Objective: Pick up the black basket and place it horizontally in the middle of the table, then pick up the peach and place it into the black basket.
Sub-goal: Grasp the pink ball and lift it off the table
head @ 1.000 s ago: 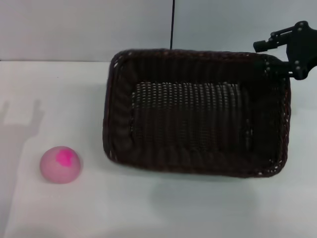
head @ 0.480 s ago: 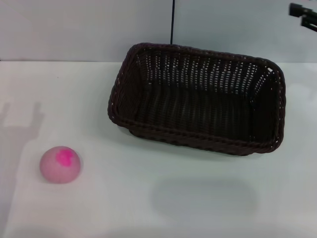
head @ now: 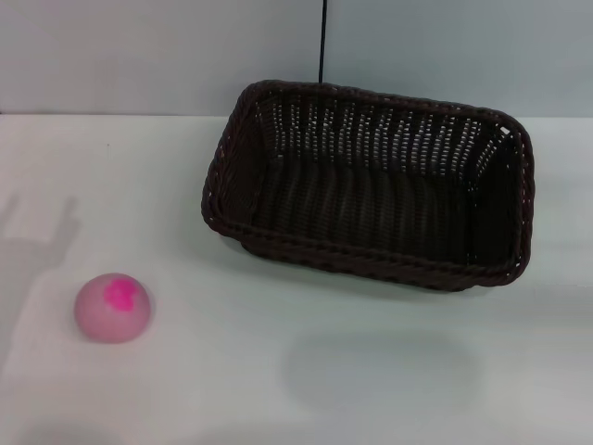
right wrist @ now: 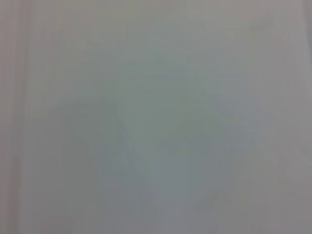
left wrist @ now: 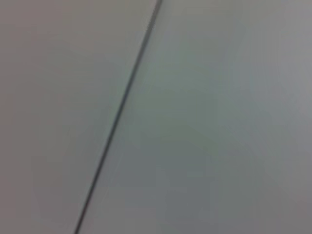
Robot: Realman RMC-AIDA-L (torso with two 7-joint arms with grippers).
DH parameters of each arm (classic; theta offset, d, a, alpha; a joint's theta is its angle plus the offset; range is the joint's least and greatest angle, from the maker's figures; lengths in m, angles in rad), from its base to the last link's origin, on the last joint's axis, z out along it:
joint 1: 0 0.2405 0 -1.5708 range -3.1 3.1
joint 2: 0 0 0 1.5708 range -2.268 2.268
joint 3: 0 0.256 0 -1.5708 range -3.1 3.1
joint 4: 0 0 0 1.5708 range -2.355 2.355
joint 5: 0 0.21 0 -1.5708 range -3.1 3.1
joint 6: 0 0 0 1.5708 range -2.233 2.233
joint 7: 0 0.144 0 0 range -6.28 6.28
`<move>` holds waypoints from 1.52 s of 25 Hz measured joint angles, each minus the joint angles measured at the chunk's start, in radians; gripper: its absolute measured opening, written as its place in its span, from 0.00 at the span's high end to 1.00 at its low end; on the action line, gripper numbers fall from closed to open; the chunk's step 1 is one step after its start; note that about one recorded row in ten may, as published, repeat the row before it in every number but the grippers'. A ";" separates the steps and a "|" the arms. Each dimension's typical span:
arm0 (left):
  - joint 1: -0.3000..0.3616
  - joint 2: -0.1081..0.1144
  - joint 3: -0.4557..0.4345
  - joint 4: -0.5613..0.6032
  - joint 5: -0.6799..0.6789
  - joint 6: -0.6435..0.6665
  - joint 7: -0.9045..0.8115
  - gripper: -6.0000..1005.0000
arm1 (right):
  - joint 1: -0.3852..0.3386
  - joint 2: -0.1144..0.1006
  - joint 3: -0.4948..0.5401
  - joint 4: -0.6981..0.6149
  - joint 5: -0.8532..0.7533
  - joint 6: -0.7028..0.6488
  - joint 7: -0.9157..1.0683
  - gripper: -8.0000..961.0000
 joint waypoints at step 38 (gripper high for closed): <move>0.031 0.012 0.454 0.510 0.381 -0.074 -0.282 0.22 | -0.060 0.001 0.235 0.323 0.106 0.117 -0.108 0.57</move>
